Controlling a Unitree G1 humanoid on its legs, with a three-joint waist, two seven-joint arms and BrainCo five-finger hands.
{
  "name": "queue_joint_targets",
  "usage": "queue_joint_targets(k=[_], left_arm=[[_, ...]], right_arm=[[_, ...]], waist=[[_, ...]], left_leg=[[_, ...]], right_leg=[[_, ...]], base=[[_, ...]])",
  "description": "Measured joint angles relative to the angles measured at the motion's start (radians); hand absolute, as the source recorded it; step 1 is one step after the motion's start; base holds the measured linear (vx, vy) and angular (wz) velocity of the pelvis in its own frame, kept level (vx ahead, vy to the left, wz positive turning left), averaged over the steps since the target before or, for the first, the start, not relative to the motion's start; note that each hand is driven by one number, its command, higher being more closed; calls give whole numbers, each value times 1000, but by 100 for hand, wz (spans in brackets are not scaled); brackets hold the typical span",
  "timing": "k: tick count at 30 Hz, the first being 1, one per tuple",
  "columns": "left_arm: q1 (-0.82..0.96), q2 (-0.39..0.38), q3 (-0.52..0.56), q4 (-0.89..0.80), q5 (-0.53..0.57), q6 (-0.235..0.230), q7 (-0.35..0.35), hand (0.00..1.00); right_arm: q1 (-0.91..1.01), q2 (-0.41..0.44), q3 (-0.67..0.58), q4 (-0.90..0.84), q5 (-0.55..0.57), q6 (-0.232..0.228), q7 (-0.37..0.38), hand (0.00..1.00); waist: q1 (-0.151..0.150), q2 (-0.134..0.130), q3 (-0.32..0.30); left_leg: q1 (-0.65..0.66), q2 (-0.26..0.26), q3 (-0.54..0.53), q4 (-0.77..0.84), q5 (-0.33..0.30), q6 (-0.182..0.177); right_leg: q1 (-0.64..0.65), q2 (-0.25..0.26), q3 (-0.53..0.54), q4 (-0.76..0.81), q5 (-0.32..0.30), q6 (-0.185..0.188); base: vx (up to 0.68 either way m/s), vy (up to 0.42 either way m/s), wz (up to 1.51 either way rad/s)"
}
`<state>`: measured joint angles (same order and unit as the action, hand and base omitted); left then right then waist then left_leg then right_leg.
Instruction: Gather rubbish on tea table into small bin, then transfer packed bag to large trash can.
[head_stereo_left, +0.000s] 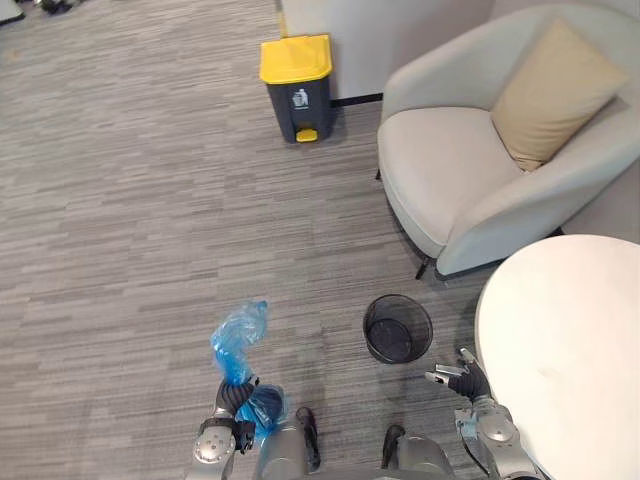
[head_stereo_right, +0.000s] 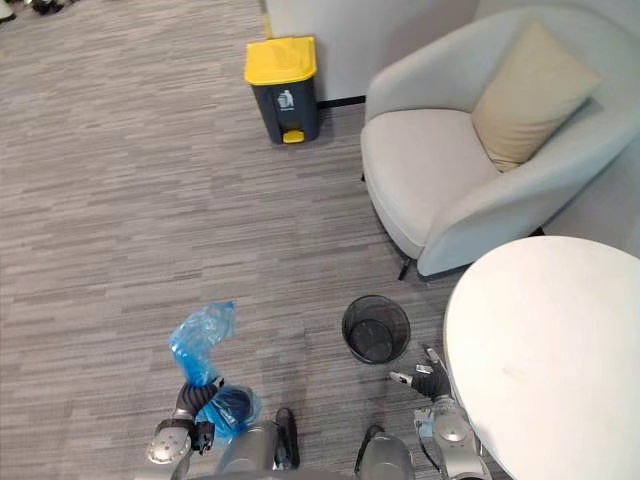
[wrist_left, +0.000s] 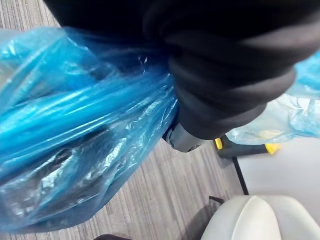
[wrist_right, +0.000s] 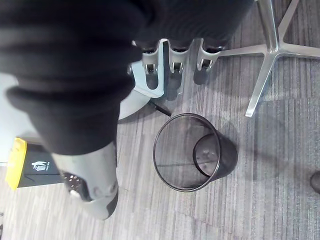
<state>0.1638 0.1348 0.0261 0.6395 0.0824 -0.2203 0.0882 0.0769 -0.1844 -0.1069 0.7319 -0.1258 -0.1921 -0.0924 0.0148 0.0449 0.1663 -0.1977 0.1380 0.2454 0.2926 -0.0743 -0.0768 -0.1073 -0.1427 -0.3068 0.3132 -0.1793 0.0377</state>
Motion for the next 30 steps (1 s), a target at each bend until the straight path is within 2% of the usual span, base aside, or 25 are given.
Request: queue_joint_targets(k=[2,3,7,11,15,17,18,22,23,24,26,27,28,30], left_arm=[[13,18,0,0,1,0,0,100],[14,27,-1,0,3,2,0,100],[14,34,-1,2,19,2,0,100],[12,36,-1,17,31,1,-1,100],[11,40,5,38,39,2,-1,100],[13,44,8,38,39,3,-1,100],[13,43,9,38,39,3,-1,100],[20,43,23,36,39,4,-1,100],[21,43,25,36,38,4,-1,100],[22,43,24,37,38,5,-1,100],[17,40,20,35,38,8,-3,100],[7,48,21,29,37,8,-3,100],[3,59,24,26,36,8,-2,100],[2,70,24,26,34,9,-2,100]], right_arm=[[10,8,-3,7,1,3,0,0],[12,7,-8,10,4,2,0,0],[19,10,-18,33,6,5,4,0],[18,17,-18,41,5,8,6,0],[4,22,-16,41,-2,8,7,0],[-12,22,-16,41,-2,8,7,0],[-14,22,-16,41,-2,8,7,0],[-30,21,-14,42,-3,16,8,0],[-30,20,-14,42,-3,18,8,0],[-30,20,-15,41,-3,20,8,0],[-27,19,-15,41,-3,24,9,0],[-26,26,-13,42,-3,25,10,0],[-26,28,-9,42,-3,25,11,0],[-30,21,1,42,-2,23,10,0]], waist=[[-4,-13,-13],[-6,-25,-22],[-8,-13,-28],[-12,-19,-30],[-15,-36,-37],[-15,-42,-37],[-15,-42,-37],[-9,-37,-35],[-4,-39,-35],[-4,-42,-34],[-22,-42,-29],[-38,-37,-19],[-43,-39,-5],[-44,-44,-1]], left_leg=[[57,-40,3,-114,49,10],[75,-59,2,-161,67,9],[103,-96,3,-255,116,32],[115,-108,4,-261,123,30],[113,-112,6,-259,117,40],[91,-111,6,-213,89,64],[86,-110,7,-202,81,65],[17,-89,6,0,-51,75],[-1,-89,-1,70,-104,80],[-5,-95,-9,92,-127,87],[4,-128,-55,89,-151,109],[18,-137,-97,89,-155,126],[44,-138,-122,83,-165,132],[87,-138,-146,52,-168,133]], right_leg=[[36,-10,1,-79,34,26],[49,-17,0,-108,53,28],[70,-21,6,-177,100,47],[86,-26,7,-207,120,52],[88,-26,10,-226,127,53],[86,-28,11,-227,125,57],[85,-29,11,-226,124,59],[66,-44,21,-129,59,86],[59,-63,18,-60,13,101],[49,-80,16,-6,-6,108],[1,-117,42,152,-13,111],[-44,-112,93,264,-30,95],[-61,-75,126,281,-72,84],[-114,-24,125,270,-96,57]], base=[[-105,172,19],[-91,137,10],[-82,109,5],[0,56,0],[51,14,-3],[84,6,-2],[87,19,-2],[121,53,-3],[147,54,13],[178,58,40],[214,86,72],[281,60,92],[246,-1,81],[288,-66,57]])
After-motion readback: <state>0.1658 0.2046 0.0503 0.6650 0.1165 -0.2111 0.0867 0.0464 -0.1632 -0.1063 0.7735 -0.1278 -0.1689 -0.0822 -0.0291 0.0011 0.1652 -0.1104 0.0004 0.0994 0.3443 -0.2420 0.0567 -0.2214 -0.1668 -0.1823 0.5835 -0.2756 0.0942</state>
